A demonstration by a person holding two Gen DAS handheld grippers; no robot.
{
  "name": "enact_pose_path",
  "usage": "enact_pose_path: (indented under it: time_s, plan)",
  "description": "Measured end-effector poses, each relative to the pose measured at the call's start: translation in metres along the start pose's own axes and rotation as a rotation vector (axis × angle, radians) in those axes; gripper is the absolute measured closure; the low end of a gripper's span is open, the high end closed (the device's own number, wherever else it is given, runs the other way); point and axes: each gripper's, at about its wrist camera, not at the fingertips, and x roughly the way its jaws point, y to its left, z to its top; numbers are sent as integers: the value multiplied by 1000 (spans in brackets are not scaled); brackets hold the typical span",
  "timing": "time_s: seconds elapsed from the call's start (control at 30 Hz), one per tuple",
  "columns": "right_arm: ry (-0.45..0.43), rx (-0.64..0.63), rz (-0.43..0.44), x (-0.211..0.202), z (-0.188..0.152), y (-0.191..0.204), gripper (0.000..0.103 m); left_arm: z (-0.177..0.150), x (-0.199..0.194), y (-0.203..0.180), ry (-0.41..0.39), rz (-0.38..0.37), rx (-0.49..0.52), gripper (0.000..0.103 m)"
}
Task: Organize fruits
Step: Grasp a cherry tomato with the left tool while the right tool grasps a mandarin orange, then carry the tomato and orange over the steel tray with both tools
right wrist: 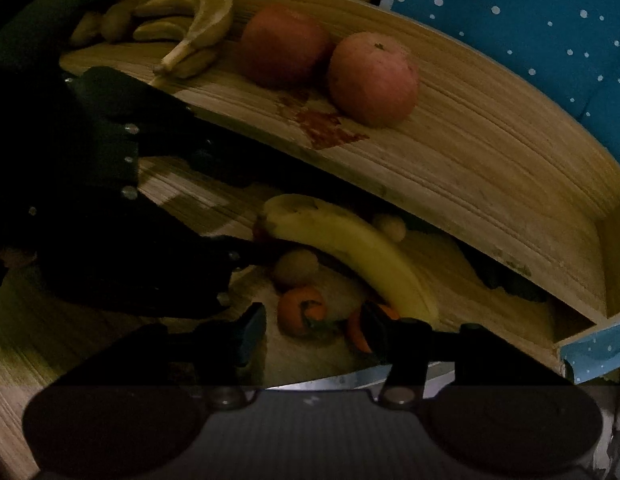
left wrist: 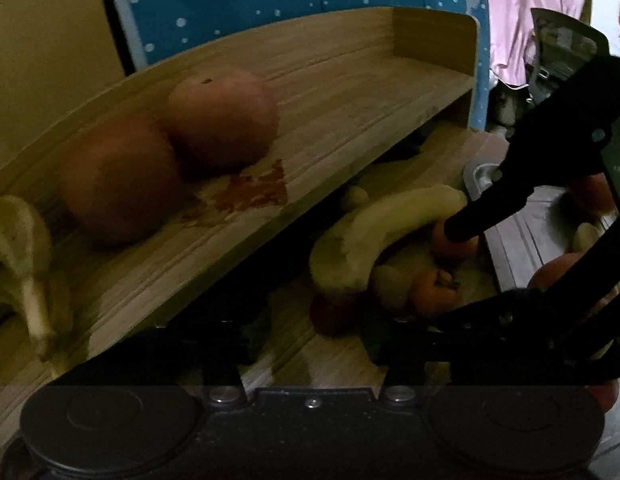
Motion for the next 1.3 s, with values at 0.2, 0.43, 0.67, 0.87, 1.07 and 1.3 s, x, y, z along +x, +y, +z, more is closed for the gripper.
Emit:
enact_pose_path:
  time_s: [0.2, 0.43, 0.67, 0.87, 1.07, 1.3]
  plan:
    - [10, -34, -9, 0, 0, 5, 53, 1, 4, -3, -8, -21, 24, 69]
    - [22, -101, -17, 4, 6, 15, 53, 1, 5, -5, -11, -31, 8, 77]
    - [73, -137, -13, 10, 11, 22, 64, -3, -1, -2, 7, -23, -27, 77]
    - [109, -109, 22, 13, 10, 18, 67, -15, -13, 2, 21, -16, -74, 77]
    - [113, -84, 11, 14, 14, 17, 70, -25, -24, 2, 30, -22, -93, 77]
    - [111, -32, 11, 5, 9, 34, 71, -43, -44, 9, 41, -27, -102, 77]
